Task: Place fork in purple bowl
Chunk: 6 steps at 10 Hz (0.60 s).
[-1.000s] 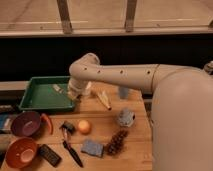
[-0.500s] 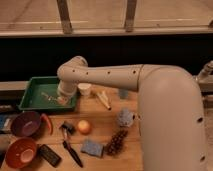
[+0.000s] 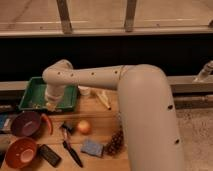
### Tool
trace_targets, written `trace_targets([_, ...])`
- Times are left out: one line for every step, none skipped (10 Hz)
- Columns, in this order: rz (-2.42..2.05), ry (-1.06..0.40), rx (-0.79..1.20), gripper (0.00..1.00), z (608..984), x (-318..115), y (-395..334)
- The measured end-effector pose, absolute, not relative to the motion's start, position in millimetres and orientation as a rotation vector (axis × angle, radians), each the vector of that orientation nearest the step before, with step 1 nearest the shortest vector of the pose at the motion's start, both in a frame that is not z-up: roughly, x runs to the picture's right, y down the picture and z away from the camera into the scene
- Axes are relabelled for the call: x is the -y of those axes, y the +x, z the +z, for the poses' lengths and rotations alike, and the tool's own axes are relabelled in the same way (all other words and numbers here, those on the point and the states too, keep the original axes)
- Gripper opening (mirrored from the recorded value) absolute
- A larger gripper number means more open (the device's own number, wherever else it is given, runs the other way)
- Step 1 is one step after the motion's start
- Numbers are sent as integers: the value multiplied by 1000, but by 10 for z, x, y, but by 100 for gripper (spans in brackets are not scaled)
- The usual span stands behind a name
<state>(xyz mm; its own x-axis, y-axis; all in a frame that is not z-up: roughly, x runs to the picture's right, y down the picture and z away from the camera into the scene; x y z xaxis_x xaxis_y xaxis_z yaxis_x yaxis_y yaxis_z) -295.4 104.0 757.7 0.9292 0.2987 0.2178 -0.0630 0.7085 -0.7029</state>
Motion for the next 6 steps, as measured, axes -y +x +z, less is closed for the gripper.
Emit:
trace_targets([170, -759, 314, 0, 7575, -1094, -3013])
trace_targets([111, -746, 284, 0, 7563, -1162, -3073])
trace_targets([63, -735, 258, 0, 7541, -1244, -3132])
trace_targets([19, -729, 237, 0, 7523, -1319, -3202])
trace_targets([-4, -734, 223, 0, 7522, -1384, -3239])
trace_targets([-19, -741, 202, 2, 7566, -1451, -3236])
